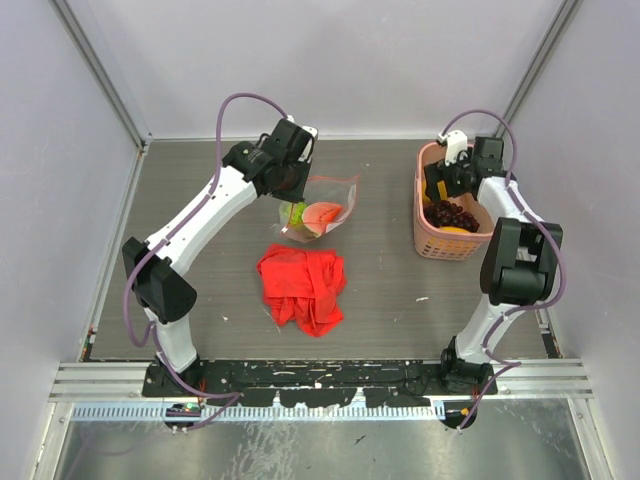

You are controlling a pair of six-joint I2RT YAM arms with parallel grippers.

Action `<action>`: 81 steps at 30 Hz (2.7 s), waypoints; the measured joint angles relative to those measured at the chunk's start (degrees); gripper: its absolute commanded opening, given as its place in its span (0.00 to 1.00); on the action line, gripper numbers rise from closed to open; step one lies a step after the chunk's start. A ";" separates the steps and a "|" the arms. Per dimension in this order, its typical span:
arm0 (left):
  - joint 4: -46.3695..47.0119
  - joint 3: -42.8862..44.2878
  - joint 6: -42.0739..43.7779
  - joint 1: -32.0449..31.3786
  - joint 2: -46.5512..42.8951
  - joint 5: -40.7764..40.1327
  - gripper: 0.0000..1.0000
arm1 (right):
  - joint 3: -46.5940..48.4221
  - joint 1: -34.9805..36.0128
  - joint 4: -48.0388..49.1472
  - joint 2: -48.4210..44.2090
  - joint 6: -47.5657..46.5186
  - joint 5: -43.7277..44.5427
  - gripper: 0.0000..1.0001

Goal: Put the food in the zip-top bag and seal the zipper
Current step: Pick up the fake fruit from the bin.

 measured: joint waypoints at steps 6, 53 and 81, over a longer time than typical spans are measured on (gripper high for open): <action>0.00 0.00 0.00 0.00 0.00 0.00 0.00 | 0.09 -1.01 2.73 5.46 -1.86 -1.27 0.99; -0.02 0.00 -0.02 0.00 0.96 0.61 0.00 | -2.95 -2.21 14.93 6.62 -0.33 -6.60 0.84; -0.04 0.00 0.00 0.00 2.08 0.92 0.00 | 0.52 -2.29 12.94 14.03 -2.23 -7.04 0.90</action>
